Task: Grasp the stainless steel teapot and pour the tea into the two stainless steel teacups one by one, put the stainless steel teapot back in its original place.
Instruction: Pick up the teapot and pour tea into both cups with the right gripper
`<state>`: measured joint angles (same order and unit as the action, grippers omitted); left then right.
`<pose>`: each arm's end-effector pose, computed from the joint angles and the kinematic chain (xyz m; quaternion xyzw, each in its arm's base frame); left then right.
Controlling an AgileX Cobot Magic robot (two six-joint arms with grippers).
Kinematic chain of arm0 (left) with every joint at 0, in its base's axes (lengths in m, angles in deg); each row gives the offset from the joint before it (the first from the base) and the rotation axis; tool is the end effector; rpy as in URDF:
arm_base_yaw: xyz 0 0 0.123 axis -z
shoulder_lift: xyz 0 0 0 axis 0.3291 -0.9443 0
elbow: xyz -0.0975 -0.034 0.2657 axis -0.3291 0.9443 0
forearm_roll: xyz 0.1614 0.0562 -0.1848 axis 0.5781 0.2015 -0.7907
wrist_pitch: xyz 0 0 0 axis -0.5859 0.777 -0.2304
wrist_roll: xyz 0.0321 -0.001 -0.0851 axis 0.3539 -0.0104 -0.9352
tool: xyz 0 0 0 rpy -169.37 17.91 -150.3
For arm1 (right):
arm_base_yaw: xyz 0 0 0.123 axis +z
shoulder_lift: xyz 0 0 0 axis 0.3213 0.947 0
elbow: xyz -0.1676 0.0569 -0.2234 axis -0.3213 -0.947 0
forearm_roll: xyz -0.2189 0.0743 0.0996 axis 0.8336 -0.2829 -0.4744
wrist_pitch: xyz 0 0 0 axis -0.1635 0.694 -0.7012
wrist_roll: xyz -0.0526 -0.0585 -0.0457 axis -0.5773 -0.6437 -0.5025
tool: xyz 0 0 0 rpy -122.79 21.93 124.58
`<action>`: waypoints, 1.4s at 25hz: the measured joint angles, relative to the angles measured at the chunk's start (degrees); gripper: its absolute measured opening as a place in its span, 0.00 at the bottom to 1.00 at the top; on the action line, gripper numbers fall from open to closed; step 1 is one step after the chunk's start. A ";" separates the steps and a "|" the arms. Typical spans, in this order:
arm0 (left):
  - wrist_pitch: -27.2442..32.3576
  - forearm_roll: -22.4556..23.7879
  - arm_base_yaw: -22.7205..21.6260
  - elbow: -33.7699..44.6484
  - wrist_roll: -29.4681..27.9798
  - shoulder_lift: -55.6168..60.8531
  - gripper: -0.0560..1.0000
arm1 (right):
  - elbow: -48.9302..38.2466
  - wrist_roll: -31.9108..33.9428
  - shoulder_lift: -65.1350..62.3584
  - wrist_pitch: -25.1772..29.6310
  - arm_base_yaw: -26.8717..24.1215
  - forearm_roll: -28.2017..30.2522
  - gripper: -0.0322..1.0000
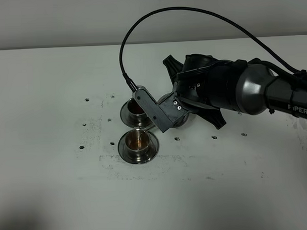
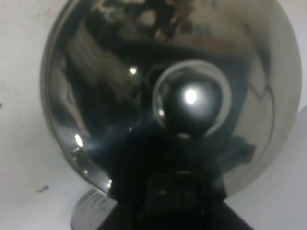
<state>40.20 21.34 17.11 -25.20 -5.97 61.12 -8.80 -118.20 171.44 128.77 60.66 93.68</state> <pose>-0.0052 -0.0013 0.2800 0.0210 0.8466 0.0259 0.5312 0.3314 0.2438 0.1968 -0.8416 0.4380 -0.2926 0.1193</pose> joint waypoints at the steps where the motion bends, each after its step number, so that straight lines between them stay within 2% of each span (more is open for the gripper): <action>1: 0.00 0.00 0.00 0.00 0.00 0.00 0.51 | 0.00 0.00 0.00 0.01 0.05 0.17 0.23; 35: 0.00 0.00 0.00 0.00 0.00 0.00 0.51 | 0.00 0.00 0.00 0.25 1.80 7.34 0.23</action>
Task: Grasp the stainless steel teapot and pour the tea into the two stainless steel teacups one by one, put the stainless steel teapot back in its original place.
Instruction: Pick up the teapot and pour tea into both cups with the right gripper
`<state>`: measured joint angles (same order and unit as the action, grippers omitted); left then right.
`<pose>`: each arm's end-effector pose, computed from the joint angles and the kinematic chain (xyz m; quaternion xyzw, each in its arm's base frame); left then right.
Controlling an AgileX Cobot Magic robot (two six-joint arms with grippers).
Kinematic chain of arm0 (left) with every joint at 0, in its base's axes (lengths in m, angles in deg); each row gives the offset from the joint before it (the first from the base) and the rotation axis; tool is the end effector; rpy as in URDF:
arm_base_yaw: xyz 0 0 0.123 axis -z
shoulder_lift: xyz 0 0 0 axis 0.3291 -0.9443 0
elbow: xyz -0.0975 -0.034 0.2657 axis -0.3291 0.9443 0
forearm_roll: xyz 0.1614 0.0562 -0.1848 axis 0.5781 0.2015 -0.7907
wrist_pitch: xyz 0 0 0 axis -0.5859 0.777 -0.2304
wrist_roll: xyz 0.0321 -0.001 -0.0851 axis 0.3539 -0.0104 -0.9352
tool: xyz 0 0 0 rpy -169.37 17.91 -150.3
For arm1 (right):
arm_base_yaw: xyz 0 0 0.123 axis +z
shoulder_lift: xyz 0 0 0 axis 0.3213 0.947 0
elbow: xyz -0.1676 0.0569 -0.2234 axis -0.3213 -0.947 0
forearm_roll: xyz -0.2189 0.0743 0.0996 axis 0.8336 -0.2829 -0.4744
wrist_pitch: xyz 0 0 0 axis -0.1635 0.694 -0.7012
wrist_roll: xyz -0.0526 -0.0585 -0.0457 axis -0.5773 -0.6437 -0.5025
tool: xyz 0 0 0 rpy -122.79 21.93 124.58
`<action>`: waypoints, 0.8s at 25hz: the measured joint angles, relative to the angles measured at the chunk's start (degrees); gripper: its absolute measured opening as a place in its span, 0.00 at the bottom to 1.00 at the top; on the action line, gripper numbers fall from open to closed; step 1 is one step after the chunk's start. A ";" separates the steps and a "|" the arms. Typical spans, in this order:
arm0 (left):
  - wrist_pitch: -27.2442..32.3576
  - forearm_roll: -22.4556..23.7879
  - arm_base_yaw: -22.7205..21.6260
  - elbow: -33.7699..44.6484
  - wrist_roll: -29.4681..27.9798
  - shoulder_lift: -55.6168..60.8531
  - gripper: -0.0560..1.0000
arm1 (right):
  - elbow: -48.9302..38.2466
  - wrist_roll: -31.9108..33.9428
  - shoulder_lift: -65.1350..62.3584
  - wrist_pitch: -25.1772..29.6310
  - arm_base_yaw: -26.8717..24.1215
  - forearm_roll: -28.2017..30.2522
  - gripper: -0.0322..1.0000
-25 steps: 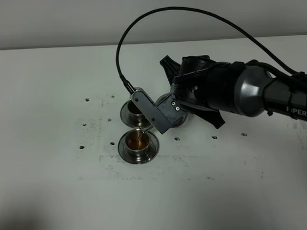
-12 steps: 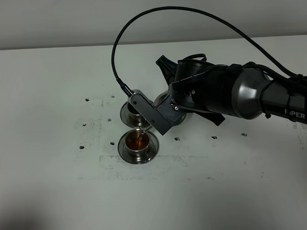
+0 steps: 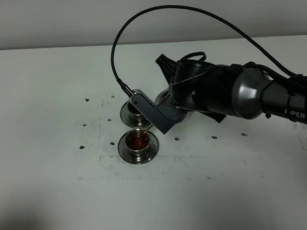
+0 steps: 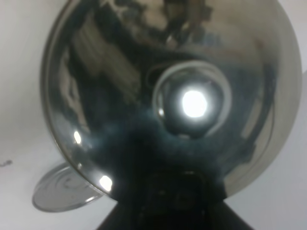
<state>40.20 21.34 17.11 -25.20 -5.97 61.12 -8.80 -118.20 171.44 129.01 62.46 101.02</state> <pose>-0.0052 -0.0013 0.2800 0.0210 0.8466 0.0259 0.5312 0.3292 0.2515 0.2016 -0.8532 0.3820 -0.3368 0.1127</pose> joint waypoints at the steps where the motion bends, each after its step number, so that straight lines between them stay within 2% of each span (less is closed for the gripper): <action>1: 0.00 0.00 0.00 0.00 0.00 0.00 0.51 | 0.00 0.00 -0.05 0.00 0.00 0.14 0.23; 20: 0.00 0.00 0.00 0.00 0.00 0.00 0.51 | 0.00 0.00 -0.05 -0.31 0.50 3.69 0.23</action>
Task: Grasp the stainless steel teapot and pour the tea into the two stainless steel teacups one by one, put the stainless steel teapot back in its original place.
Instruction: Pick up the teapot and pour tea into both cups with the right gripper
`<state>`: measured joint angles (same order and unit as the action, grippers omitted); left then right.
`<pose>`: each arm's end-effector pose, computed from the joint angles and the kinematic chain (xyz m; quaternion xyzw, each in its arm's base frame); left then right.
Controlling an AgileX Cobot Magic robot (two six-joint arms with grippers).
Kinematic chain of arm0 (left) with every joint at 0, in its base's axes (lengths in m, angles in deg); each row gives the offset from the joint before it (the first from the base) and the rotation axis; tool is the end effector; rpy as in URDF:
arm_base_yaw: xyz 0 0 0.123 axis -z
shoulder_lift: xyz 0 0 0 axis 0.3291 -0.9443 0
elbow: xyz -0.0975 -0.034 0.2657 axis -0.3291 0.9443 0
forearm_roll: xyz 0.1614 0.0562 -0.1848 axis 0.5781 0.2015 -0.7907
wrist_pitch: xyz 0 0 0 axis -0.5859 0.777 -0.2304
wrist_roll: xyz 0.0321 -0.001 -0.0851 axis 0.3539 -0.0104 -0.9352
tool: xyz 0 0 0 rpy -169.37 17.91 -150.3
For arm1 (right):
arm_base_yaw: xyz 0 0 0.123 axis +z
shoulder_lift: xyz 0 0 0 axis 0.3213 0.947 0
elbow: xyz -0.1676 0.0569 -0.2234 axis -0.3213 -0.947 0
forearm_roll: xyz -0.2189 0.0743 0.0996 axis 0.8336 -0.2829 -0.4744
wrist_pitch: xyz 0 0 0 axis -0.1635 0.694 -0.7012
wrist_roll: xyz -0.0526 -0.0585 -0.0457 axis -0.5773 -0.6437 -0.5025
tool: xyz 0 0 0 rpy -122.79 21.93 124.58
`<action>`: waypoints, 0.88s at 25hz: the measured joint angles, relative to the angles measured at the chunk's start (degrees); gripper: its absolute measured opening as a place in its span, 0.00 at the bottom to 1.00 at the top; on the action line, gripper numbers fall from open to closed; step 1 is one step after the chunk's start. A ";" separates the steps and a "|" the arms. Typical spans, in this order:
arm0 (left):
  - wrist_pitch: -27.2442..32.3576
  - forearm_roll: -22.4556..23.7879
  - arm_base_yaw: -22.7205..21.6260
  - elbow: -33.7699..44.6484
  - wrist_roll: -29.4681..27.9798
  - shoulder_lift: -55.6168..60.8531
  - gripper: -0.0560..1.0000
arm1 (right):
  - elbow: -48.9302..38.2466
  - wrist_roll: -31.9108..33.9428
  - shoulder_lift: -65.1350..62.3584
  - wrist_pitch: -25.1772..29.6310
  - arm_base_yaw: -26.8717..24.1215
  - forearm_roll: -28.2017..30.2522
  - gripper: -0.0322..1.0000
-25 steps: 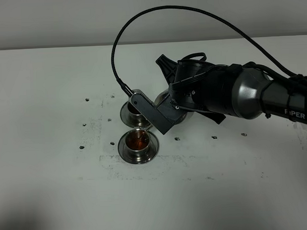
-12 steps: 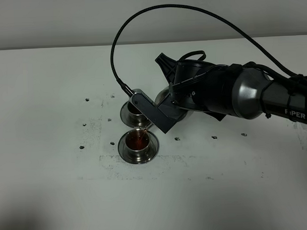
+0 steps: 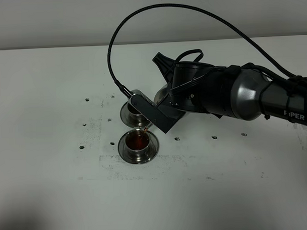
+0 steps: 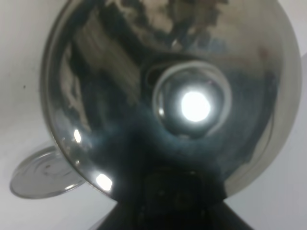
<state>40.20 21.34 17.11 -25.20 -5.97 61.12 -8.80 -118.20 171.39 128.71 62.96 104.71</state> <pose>-0.0052 -0.0013 0.2800 0.0210 0.8466 0.0259 0.5312 0.3299 0.2540 0.2047 -0.8561 0.3550 -0.3586 0.1121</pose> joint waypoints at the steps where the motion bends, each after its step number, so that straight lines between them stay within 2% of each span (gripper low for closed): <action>1: 0.00 0.00 0.00 0.00 0.00 0.00 0.51 | 0.00 0.00 0.00 0.00 0.00 0.27 0.23; 22: 0.00 0.00 0.00 0.00 0.00 0.00 0.51 | 0.00 1.37 0.00 0.06 1.21 2.61 0.23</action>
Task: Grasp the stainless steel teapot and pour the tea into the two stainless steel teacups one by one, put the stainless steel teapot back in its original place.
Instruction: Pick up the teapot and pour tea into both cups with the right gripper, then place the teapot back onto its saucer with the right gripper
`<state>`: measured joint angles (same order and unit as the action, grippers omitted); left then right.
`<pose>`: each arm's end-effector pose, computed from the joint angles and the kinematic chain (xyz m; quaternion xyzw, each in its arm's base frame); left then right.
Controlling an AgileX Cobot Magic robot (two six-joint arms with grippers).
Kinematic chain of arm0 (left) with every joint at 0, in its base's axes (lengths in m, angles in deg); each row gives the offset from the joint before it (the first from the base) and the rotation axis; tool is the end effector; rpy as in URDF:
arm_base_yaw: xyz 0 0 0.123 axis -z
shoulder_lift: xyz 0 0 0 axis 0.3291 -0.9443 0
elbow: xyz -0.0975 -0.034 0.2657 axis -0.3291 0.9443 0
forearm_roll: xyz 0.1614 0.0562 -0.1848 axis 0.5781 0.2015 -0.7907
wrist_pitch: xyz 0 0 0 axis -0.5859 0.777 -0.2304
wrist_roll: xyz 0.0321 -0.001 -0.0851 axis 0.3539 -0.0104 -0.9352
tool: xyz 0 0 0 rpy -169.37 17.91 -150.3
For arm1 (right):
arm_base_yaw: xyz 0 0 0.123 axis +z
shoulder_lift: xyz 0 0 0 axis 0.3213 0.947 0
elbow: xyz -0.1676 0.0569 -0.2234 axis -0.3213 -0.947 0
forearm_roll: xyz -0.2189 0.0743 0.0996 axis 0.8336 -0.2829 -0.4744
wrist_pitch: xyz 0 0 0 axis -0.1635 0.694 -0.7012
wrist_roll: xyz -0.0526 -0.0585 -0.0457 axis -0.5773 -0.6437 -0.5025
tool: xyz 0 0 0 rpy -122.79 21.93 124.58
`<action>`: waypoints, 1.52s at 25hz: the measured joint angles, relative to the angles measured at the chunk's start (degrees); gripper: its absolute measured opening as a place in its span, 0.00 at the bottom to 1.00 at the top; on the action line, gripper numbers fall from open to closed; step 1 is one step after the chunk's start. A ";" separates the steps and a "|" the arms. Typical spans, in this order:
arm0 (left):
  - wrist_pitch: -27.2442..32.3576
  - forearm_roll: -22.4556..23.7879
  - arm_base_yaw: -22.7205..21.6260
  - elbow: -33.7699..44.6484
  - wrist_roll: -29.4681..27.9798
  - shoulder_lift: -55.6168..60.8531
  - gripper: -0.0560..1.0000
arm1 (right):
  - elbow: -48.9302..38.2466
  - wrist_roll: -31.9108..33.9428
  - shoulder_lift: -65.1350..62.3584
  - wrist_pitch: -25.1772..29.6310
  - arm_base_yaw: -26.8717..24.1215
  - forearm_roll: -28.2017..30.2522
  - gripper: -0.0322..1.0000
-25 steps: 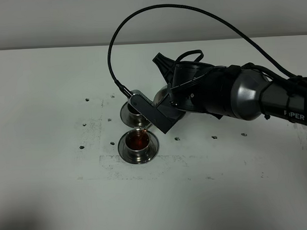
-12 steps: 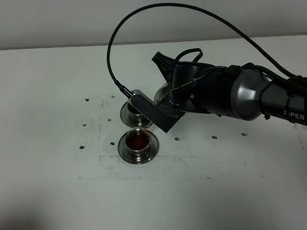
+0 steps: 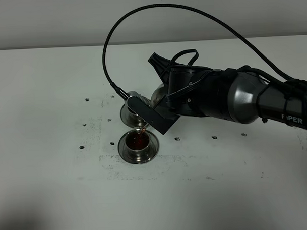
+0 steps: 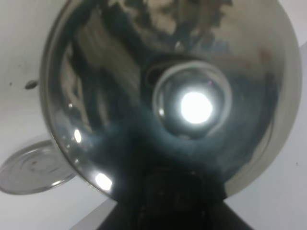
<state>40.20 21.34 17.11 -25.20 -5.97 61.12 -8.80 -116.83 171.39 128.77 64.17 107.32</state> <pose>-0.0052 -0.0013 0.2800 0.0210 0.8466 0.0259 0.5312 0.3264 0.2604 0.2066 -0.8558 0.3403 -0.3719 0.1166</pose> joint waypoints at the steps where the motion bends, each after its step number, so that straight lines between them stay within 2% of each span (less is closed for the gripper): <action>1: 0.00 0.00 0.00 0.00 0.00 0.00 0.51 | 0.00 0.00 0.00 0.00 0.00 0.00 0.23; 13: 0.00 0.00 0.00 0.00 0.00 0.00 0.51 | 0.00 0.16 0.00 0.00 0.00 -0.34 0.23; 25: 0.00 0.00 0.00 0.00 0.00 0.00 0.51 | 0.00 5.21 -0.10 0.72 -2.58 -9.06 0.23; 31: 0.00 0.00 0.00 0.00 0.00 0.00 0.51 | 0.00 3.72 -3.15 2.60 -4.14 -17.49 0.23; 34: 0.00 0.00 0.00 0.00 0.00 0.00 0.51 | 0.00 3.15 -5.53 3.76 -5.07 -24.41 0.23; 38: 0.00 0.00 0.00 0.00 0.00 0.00 0.51 | 0.00 3.41 -8.33 5.62 -6.57 -36.83 0.23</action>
<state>40.20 21.34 17.11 -25.20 -5.97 61.12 -8.80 -113.42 163.06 134.39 57.60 70.50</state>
